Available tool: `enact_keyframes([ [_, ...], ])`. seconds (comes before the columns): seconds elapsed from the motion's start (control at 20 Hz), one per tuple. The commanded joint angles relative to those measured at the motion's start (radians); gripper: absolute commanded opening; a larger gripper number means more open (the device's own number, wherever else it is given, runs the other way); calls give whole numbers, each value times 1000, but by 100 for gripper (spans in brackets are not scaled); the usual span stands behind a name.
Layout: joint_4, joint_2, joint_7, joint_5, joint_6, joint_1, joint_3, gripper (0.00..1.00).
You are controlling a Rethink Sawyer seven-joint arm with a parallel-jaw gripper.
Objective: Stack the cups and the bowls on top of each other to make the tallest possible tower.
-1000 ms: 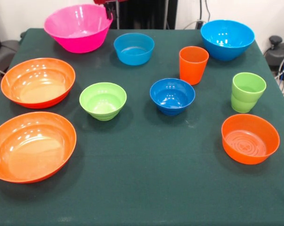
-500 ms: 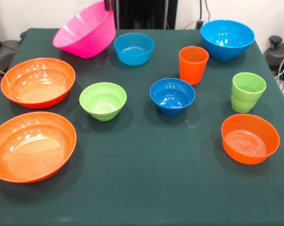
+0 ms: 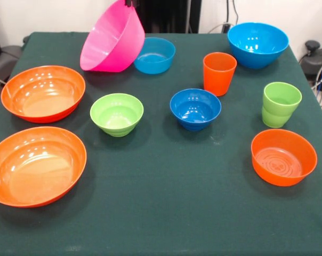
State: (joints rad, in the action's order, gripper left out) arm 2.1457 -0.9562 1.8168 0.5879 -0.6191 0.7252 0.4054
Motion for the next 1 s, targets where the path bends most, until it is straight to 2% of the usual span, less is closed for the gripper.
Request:
enact_keyframes([
  [0.05,41,13,-51,-3,-37,-31,50,0],
  [0.55,14,57,-18,25,-10,-47,29,0],
  [0.85,26,64,-6,21,22,-29,25,0],
  [1.0,21,119,28,41,84,-31,8,0],
])
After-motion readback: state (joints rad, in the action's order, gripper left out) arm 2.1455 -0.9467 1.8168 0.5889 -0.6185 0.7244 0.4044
